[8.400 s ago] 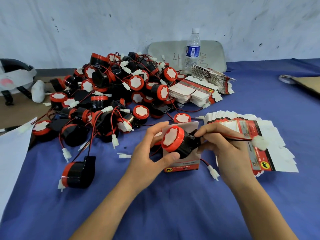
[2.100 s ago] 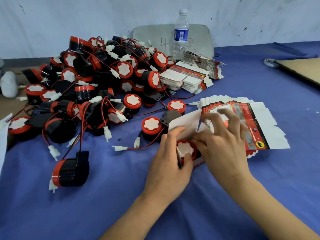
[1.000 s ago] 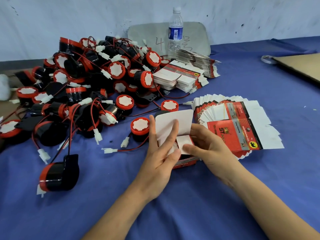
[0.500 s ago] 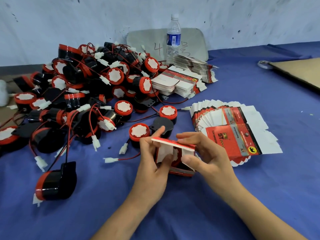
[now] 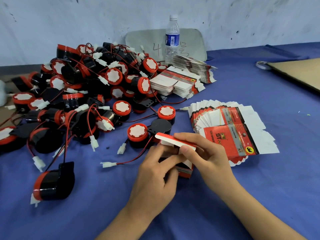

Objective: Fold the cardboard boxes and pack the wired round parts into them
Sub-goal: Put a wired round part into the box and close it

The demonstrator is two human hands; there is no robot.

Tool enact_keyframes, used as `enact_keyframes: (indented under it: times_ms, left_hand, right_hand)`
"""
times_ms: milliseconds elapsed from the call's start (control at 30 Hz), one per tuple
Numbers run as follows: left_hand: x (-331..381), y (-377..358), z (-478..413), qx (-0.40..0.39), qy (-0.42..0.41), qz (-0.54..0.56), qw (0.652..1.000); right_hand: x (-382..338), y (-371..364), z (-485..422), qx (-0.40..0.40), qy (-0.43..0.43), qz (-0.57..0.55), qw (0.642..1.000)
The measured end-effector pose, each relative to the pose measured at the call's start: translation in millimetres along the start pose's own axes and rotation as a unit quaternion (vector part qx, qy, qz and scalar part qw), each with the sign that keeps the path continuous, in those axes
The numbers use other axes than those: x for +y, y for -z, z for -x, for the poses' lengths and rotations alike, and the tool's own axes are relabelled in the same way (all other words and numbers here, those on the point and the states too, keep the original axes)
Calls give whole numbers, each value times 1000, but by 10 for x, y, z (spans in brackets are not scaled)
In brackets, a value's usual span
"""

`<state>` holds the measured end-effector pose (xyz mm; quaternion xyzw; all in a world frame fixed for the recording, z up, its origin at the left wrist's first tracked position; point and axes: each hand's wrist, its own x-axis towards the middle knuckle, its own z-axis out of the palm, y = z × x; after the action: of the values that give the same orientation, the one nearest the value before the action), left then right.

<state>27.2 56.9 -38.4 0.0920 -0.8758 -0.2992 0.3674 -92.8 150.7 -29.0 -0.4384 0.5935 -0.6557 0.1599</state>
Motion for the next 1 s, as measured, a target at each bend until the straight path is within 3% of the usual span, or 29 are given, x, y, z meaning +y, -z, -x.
enact_keyframes:
  times_ms: [367,500,633,1000]
  left_hand:
    - [-76,45,-45,-73,11,-23,997]
    - [-111,64,-62,-35,-9,-52,998]
    - [-107,29,-50,1,-17,-79,997]
    - [-135,71,-41,91,124,51,987]
  right_hand:
    - [-24,-15,-5,93,93,158,979]
    - [6,-29,40,99,167,237,952]
    - [43,-48,33,83,174,275,942]
    - [109,-54,50,41,150,302,940]
